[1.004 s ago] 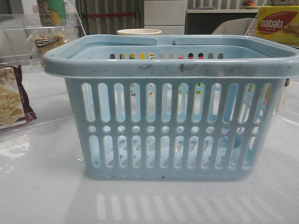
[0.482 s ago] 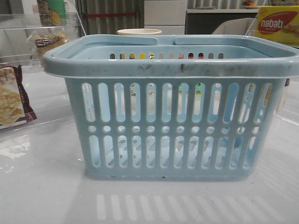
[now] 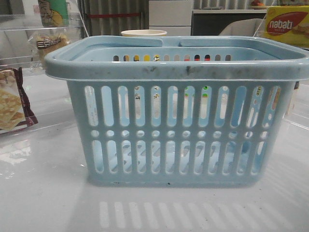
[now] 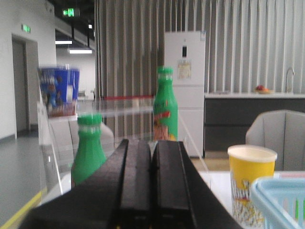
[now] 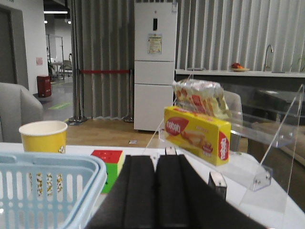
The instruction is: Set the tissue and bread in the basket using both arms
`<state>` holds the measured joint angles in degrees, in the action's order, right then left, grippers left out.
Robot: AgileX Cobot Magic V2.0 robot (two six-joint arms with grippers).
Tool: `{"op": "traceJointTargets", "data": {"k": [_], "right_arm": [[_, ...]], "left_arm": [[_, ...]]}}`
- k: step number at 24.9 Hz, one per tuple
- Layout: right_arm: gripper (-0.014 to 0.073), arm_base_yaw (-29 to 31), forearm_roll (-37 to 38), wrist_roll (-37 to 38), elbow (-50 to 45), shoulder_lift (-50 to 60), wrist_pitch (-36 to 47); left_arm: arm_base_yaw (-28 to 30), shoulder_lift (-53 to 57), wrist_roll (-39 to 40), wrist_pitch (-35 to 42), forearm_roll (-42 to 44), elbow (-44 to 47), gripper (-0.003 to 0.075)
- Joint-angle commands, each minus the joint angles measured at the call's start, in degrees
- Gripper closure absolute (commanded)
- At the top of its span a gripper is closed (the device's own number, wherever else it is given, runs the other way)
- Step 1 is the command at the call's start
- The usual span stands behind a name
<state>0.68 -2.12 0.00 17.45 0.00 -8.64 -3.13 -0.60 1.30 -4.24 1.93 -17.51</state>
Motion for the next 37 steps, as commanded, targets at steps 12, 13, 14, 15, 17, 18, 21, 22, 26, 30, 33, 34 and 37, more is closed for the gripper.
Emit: {"op": "traceJointTargets", "data": {"k": [12,13,14,15,17,18,21,22,26,30,33,34,37], "right_arm": [[0.0538,0.29,0.33,-0.44,19.93,-25.39,-21.27],[0.0538,0.29,0.33,-0.44,19.93,-27.23,-22.70],[0.0538,0.29,0.33,-0.44,19.82,-29.00,-23.77],[0.0538,0.29,0.33,-0.44,19.62,-30.46,-24.84],[0.0538,0.29,0.33,-0.44,19.30,-33.72,-26.27],[0.0538,0.29,0.33,-0.44,19.28,-35.30,-27.19],[0.0538,0.29,0.33,-0.44,19.08,-39.58,-28.30],[0.0538,0.29,0.33,-0.44,19.08,-41.21,-28.71],[0.0379,0.29,0.33,-0.44,19.08,-44.96,-28.32],[0.0053,0.29,0.50,-0.44,19.08,-47.40,-25.28],[0.0023,1.38,0.80,-0.38,20.10,-49.15,-23.36],[0.0023,2.42,0.80,-0.38,21.10,-50.02,-23.58],[0.0022,7.00,0.80,-0.38,26.42,-54.17,-24.28]], "left_arm": [[-0.35,-24.69,0.19,-23.15,0.02,-20.89,0.0629],[-0.35,-25.93,0.19,-24.82,0.02,-20.89,0.0629],[-0.35,-27.30,0.19,-26.49,0.02,-20.89,0.0629],[-0.35,-28.54,0.19,-28.11,0.02,-20.89,0.0629],[-0.35,-30.63,0.19,-29.07,0.02,-20.89,0.0629],[-0.35,-31.84,0.19,-28.95,0.02,-20.89,0.0629],[-0.35,-34.25,0.19,-30.05,0.02,-20.89,0.0629],[-0.35,-34.91,0.19,-30.27,0.02,-20.89,0.0628],[-0.35,-35.73,-0.02,-28.70,0.02,-20.89,0.0502],[-0.35,-35.73,-0.02,-27.96,0.02,-20.89,0.0202],[-0.35,-35.78,-0.02,-27.81,0.02,-20.89,0.0177],[-0.35,-35.78,-0.02,-27.70,0.02,-20.89,0.0184],[-0.53,-35.78,-0.02,-27.70,0.02,-20.89,0.0219]]}}
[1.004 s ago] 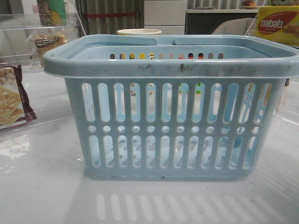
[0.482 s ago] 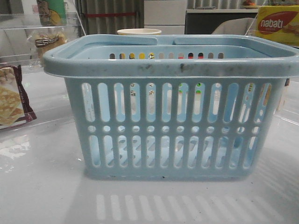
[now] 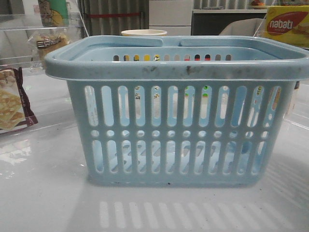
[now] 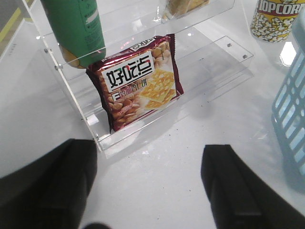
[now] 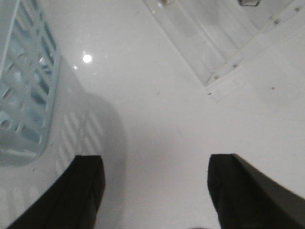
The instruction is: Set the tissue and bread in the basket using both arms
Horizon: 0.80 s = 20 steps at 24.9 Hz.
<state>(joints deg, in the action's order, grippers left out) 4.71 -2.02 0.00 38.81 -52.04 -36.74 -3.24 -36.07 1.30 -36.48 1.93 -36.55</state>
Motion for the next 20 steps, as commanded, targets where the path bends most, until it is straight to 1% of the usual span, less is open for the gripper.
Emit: {"op": "traceJointTargets", "data": {"k": [1,4,6,10,14,20], "right_arm": [[0.0022,4.78,0.71,-0.38,6.87,-4.07,3.63],[0.0022,8.49,0.71,-0.38,13.45,-9.94,3.41],[0.0022,9.54,0.71,-0.38,18.14,-14.02,3.23],[0.0022,9.87,2.02,-1.09,26.03,-22.88,3.09],[0.0022,9.87,2.95,-1.10,33.99,-31.72,1.25],[0.0022,9.87,4.82,-1.10,41.78,-41.28,-2.30]], "left_arm": [[-0.42,-0.30,-0.02,4.53,0.02,-1.86,0.0232],[-0.42,-0.30,-0.02,4.53,0.02,-1.86,0.0264],[-0.42,-0.30,-0.02,4.53,0.02,-1.86,0.0279],[-0.42,-0.30,-0.02,4.53,0.02,-1.86,0.0288],[-0.42,-0.30,-0.02,4.53,0.02,-1.86,0.0288],[-0.42,-0.30,-0.02,4.53,0.02,-1.86,0.0288]]}}
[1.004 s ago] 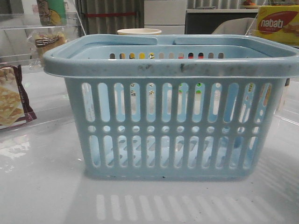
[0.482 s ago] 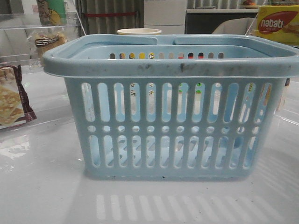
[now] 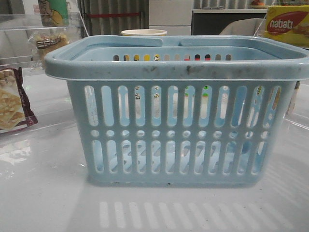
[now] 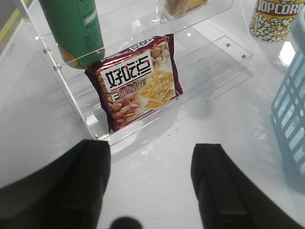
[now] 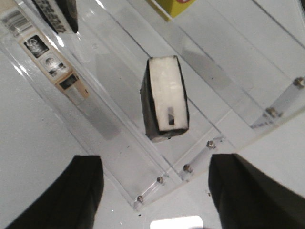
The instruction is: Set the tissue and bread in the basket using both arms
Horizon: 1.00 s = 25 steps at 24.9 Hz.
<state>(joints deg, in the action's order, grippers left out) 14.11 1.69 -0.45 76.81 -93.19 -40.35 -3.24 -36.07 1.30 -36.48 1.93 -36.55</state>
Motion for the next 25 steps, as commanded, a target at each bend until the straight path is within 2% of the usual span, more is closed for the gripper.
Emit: {"op": "traceJointTargets", "data": {"k": [1,7,8,12,15,20,25], "right_arm": [[0.0022,0.47,1.11,-0.65,4.77,-1.72,1.23],[0.0045,0.47,1.11,-0.65,5.87,-6.39,3.15],[0.0085,0.47,1.06,-0.65,5.87,-6.68,3.32],[0.0354,0.47,1.06,-0.65,5.87,-6.53,4.50],[0.0473,0.38,1.06,-0.65,5.87,-5.34,4.29],[0.0503,-1.43,0.27,-0.65,5.87,0.73,2.33],[0.0503,-8.03,-1.69,-0.65,5.87,9.79,1.10]], "left_arm": [[-0.42,-0.30,-0.02,4.53,0.02,-1.86,0.0288],[-0.42,-0.30,-0.02,4.53,0.02,-1.86,0.0288],[-0.42,-0.30,-0.02,4.53,0.02,-1.86,0.0288],[-0.42,-0.30,-0.02,4.53,0.02,-1.86,0.0288],[-0.42,-0.30,-0.02,4.53,0.02,-1.86,0.0288],[-0.42,-0.30,-0.02,4.53,0.02,-1.86,0.0288],[-0.42,-0.30,-0.02,4.53,0.02,-1.86,0.0288]]}}
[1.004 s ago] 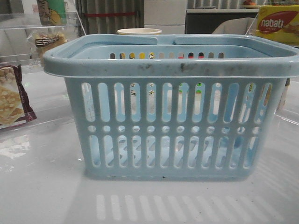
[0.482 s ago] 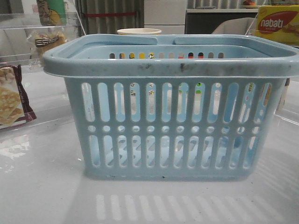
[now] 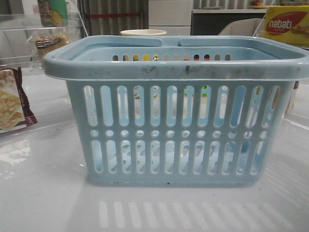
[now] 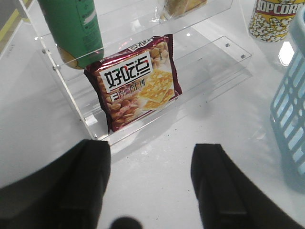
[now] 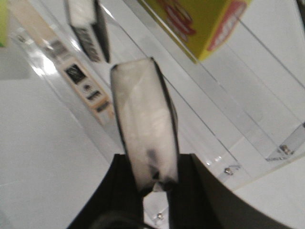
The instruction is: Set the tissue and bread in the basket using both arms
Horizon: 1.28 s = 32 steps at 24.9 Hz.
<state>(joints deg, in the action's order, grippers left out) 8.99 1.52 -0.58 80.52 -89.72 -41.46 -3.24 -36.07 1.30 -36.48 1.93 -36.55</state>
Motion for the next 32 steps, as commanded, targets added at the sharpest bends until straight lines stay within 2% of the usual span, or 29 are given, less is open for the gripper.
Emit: {"op": "traceJointTargets", "data": {"k": [1,9,14,16,19,21,26,32], "right_arm": [[0.0503,-5.27,-1.93,-0.52,2.09,8.50,1.94],[0.0503,-28.26,-2.06,-0.52,1.98,12.84,0.96],[0.0491,-36.59,-2.10,-0.52,1.98,9.02,0.96],[0.0390,-37.69,-2.10,-0.52,1.98,6.84,0.67],[0.0115,-37.81,-2.10,-0.52,1.98,4.97,0.61],[-0.0014,-37.81,-1.98,-0.52,1.98,5.69,0.45],[-0.0029,-37.81,-1.52,-0.52,-1.16,14.09,0.66],[-0.0029,-37.81,-0.03,-0.52,-14.52,28.74,2.90]], "left_arm": [[-0.42,-0.30,-0.02,4.53,0.02,-1.86,0.0288],[-0.42,-0.30,-0.02,4.34,0.02,-1.86,0.0288],[-0.42,-0.39,-0.02,4.44,0.02,-1.86,0.0288],[-0.42,-0.39,-0.02,4.44,0.02,-1.86,0.0288],[-0.42,-0.39,-0.02,4.44,0.02,-1.86,0.0288],[-0.42,-0.39,-0.02,4.44,0.02,-1.86,0.0273],[-0.79,-1.09,-0.02,4.64,0.02,-2.08,0.0182],[-5.22,-8.84,-0.02,8.15,0.57,-6.69,0.0181]]}}
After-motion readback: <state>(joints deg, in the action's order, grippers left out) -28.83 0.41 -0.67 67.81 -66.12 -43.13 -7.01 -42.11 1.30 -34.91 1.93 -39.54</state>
